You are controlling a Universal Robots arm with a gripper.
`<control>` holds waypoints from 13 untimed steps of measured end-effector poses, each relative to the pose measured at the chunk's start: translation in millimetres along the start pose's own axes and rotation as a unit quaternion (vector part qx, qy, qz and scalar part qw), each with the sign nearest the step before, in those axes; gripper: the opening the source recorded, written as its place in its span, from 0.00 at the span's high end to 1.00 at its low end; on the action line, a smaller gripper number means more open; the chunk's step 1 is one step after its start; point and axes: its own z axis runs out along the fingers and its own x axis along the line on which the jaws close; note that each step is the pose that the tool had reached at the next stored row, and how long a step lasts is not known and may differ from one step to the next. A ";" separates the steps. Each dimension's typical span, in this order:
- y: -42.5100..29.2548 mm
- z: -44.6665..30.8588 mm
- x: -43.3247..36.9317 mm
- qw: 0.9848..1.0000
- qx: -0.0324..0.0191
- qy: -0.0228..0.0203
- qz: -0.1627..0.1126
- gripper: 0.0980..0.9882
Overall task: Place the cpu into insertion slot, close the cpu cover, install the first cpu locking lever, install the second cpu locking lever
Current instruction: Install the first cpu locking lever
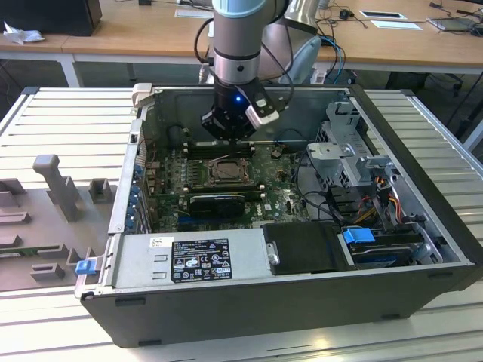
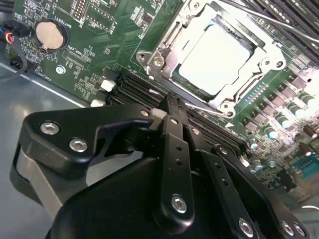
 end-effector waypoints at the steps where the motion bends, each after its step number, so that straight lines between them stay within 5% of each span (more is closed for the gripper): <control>1: -0.2 2.5 -1.1 1.000 0.000 0.000 0.000 1.00; 13: -0.1 12.8 -2.9 1.000 0.007 0.000 0.000 1.00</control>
